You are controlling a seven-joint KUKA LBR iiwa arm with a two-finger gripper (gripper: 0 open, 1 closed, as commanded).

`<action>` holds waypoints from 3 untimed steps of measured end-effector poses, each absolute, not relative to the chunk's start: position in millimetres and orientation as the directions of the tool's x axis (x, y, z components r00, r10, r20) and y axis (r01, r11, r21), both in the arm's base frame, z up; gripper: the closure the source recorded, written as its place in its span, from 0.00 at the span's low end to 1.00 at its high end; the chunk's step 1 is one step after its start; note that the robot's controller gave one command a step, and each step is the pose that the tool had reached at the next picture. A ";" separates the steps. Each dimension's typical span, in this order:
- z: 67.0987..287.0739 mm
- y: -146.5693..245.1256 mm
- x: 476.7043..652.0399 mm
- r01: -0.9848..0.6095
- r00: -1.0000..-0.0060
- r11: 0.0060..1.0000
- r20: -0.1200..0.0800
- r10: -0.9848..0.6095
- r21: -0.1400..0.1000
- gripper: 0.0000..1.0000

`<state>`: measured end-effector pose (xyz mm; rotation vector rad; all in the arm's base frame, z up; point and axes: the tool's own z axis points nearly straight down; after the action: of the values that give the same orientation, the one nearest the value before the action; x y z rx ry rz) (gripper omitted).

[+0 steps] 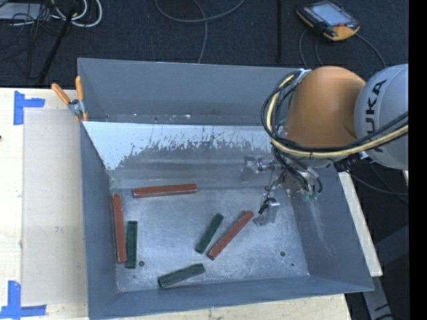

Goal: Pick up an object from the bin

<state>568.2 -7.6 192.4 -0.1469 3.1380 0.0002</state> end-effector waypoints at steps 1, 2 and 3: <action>145.6 -5.8 573.8 -0.129 -0.992 0.992 -0.008 -0.129 0.002 0.00; 111.2 7.3 533.9 -0.117 -0.993 0.993 0.004 -0.117 0.000 0.00; 72.1 37.5 566.5 -0.310 -0.951 0.951 0.000 -0.310 -0.001 1.00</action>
Offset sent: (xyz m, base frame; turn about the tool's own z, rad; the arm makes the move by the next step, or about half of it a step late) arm -0.0556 0.0303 -0.0864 -0.0181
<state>566.5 37.5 72.1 -0.4935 3.1023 -0.0021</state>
